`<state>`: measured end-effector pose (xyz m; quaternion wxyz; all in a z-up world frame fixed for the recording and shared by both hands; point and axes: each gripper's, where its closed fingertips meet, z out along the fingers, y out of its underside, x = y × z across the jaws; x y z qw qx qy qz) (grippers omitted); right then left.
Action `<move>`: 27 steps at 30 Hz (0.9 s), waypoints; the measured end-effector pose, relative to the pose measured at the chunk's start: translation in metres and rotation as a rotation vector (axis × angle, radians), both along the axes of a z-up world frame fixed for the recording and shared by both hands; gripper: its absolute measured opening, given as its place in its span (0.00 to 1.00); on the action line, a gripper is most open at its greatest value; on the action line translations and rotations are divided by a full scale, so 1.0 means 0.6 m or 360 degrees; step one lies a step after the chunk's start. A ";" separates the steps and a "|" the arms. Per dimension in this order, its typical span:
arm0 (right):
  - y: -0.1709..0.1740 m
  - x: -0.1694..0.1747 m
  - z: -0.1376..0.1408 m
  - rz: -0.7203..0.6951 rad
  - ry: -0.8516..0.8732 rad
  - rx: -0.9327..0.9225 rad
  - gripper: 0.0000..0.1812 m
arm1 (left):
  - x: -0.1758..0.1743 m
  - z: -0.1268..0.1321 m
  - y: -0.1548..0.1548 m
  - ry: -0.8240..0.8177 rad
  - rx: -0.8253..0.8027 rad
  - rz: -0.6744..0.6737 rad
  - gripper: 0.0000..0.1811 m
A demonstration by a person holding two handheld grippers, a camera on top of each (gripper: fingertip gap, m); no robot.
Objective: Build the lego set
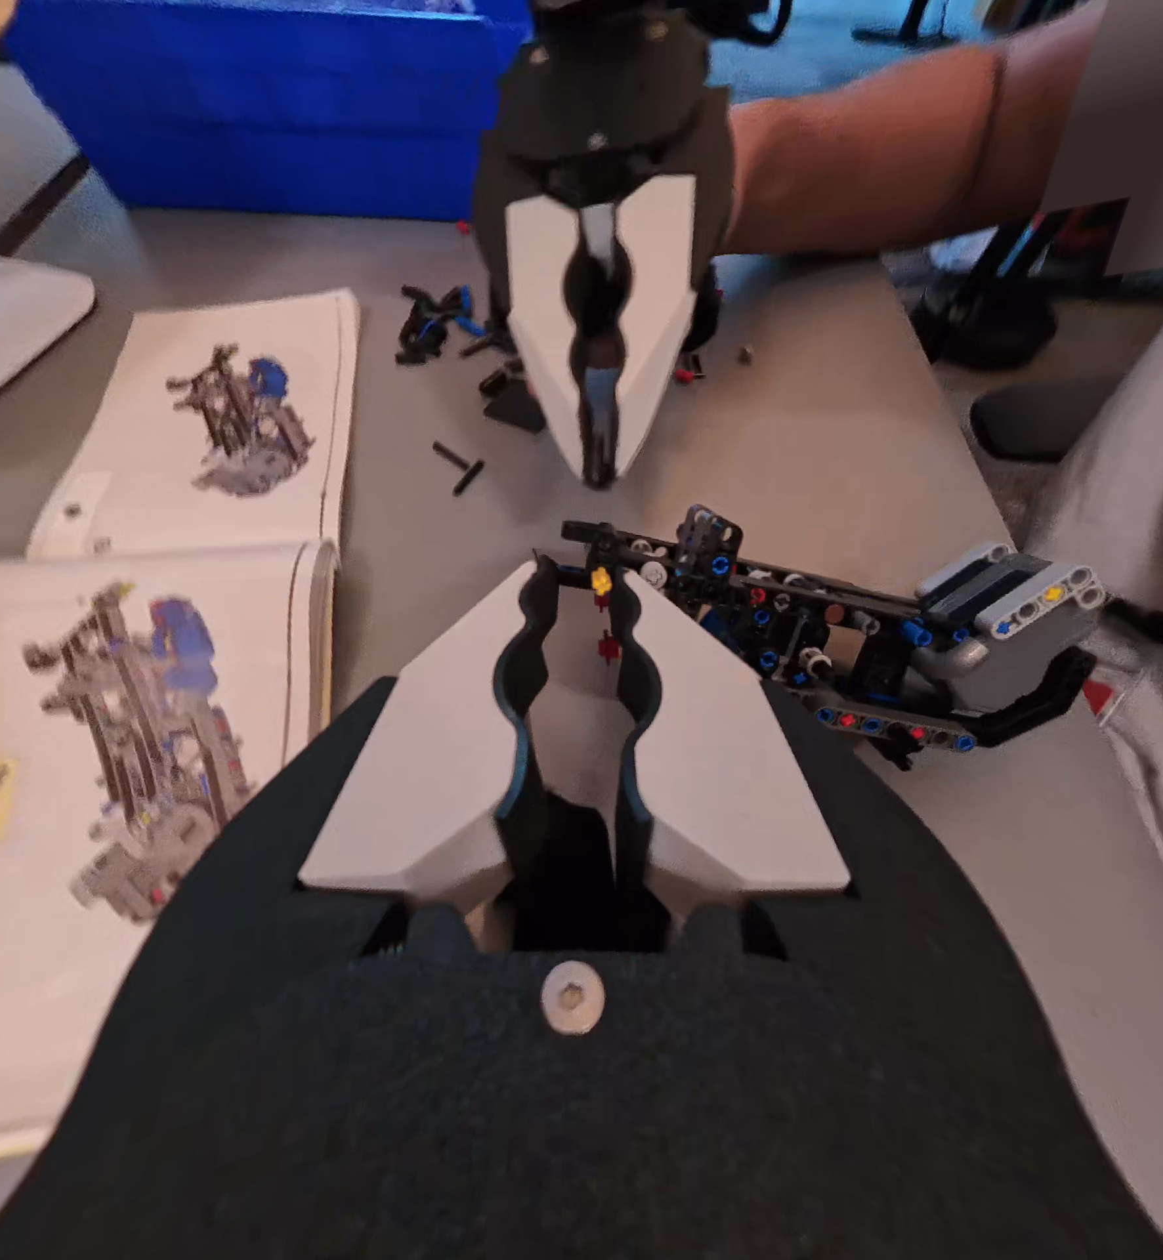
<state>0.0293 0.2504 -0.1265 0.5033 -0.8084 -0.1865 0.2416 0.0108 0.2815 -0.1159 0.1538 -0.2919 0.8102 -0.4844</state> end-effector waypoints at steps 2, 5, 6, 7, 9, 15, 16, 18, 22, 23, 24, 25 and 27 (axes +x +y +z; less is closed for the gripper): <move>0.005 0.005 -0.004 -0.0032 0.0010 -0.0009 0.04 | -0.006 -0.024 0.023 0.0075 -0.0035 0.0043 0.07; 0.014 0.004 -0.012 -0.0071 0.0068 -0.0055 0.04 | -0.026 -0.052 0.044 0.0159 0.0012 0.0043 0.07; 0.018 0.002 -0.014 -0.0080 0.0081 -0.0059 0.04 | -0.031 -0.057 0.049 0.0166 0.0027 0.0047 0.07; 0.022 0.000 -0.014 -0.0094 0.0103 -0.0064 0.04 | -0.036 -0.062 0.053 0.0178 0.0047 0.0048 0.07; 0.033 -0.003 -0.014 -0.0147 0.0173 -0.0098 0.03 | -0.044 -0.073 0.062 0.0196 0.0100 0.0054 0.07; 0.060 -0.026 -0.023 -0.0146 0.0320 -0.0182 0.03 | -0.051 -0.080 0.067 0.0184 0.0123 0.0059 0.07; 0.061 -0.030 -0.026 -0.0130 0.0359 -0.0209 0.03 | -0.052 -0.080 0.066 0.0176 0.0123 0.0054 0.07; 0.062 -0.036 -0.030 -0.0123 0.0465 -0.0291 0.03 | -0.053 -0.081 0.067 0.0166 0.0111 0.0052 0.07; 0.066 -0.036 -0.031 -0.0139 0.0596 -0.0344 0.03 | -0.055 -0.082 0.067 0.0175 0.0041 0.0051 0.07; 0.066 -0.036 -0.030 -0.0141 0.0620 -0.0351 0.03 | -0.055 -0.082 0.068 0.0180 0.0035 0.0049 0.07; 0.067 -0.036 -0.031 -0.0142 0.0648 -0.0363 0.03 | -0.055 -0.083 0.068 0.0184 0.0034 0.0047 0.07; 0.068 -0.036 -0.031 -0.0147 0.0683 -0.0377 0.03 | -0.055 -0.083 0.068 0.0183 0.0036 0.0048 0.07; 0.069 -0.035 -0.032 -0.0176 0.0761 -0.0417 0.03 | -0.054 -0.084 0.068 0.0181 0.0043 0.0061 0.07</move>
